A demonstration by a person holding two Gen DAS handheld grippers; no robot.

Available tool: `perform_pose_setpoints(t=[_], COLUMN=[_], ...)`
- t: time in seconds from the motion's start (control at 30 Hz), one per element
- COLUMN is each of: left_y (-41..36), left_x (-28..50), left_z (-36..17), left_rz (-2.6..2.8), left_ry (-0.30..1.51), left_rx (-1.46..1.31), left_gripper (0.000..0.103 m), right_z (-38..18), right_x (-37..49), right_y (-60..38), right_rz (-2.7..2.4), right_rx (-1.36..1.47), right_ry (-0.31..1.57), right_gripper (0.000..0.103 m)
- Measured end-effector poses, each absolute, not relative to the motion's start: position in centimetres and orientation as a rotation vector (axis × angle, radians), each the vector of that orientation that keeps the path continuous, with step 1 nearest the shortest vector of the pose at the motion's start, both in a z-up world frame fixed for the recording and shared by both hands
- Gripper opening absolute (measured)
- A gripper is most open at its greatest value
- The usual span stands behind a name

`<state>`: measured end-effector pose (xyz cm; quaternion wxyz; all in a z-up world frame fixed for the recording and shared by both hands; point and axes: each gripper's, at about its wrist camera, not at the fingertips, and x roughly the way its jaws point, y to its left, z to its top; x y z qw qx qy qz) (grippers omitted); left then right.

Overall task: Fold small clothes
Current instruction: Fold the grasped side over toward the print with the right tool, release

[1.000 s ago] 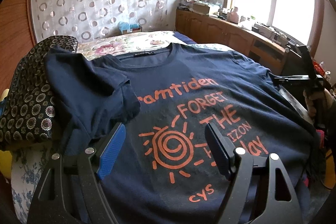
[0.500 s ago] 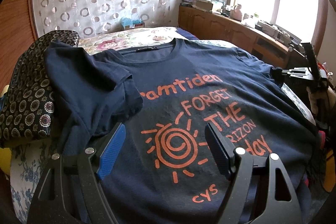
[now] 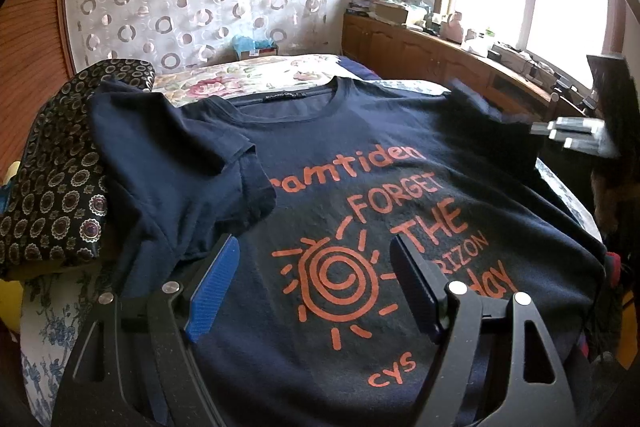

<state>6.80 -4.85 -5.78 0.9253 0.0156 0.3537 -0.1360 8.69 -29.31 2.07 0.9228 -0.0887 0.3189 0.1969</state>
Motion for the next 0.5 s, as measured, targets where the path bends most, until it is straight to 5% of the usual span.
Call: perform_pose_setpoints(t=[0.2,0.4,0.5], left_y=[-4.5,-4.6,-4.7], left_x=[6.6,5.9,5.6], left_z=[-5.5,-4.7,-4.1], left_rz=[-0.27,-0.272,-0.282], left_ry=[0.716,0.682,0.666], left_rx=[0.019,0.024,0.018], left_gripper=[0.079,0.079,0.079], right_z=[-1.8,-1.0,0.8], right_x=[9.7,10.0,9.5], right_y=[-28.8,-29.1,-30.9], right_rz=[0.426,0.415,0.416], right_rx=[-0.196,-0.171,-0.123], right_ry=[0.764,0.745,0.694], right_gripper=[0.01,0.04,0.041])
